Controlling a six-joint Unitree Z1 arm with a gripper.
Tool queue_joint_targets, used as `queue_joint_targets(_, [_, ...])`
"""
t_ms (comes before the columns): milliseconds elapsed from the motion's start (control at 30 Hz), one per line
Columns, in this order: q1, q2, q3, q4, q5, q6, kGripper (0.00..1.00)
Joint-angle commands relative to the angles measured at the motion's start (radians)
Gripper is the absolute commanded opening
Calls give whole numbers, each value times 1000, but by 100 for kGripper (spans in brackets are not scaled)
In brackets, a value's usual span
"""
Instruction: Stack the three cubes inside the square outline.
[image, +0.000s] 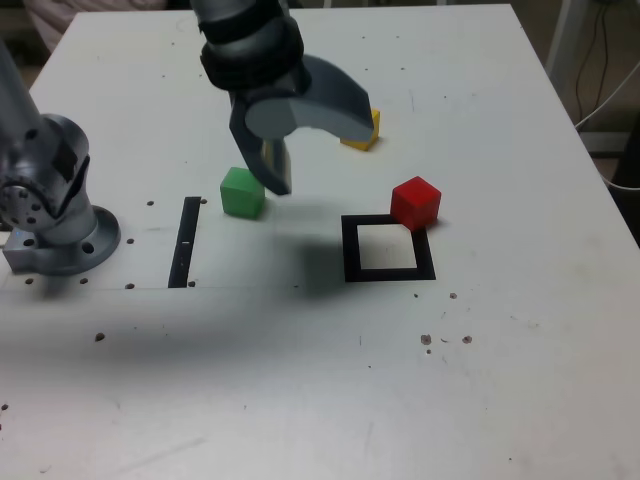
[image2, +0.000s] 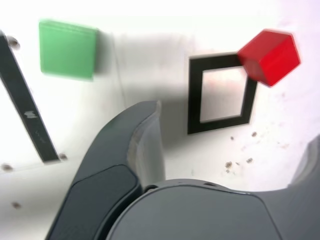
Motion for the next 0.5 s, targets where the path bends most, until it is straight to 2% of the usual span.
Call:
queue_joint_targets(0, [3,25,28,-58,-16,-32,100])
queue_joint_targets(100, [12,40,35,-113,-12,-49,100])
queue_joint_targets(200, [25,51,-3,-107,11,-49,99])
queue_joint_targets(333, [40,67,-94,-30,48,-50,99])
queue_joint_targets(467, [62,116,-253,130,89,-49,97])
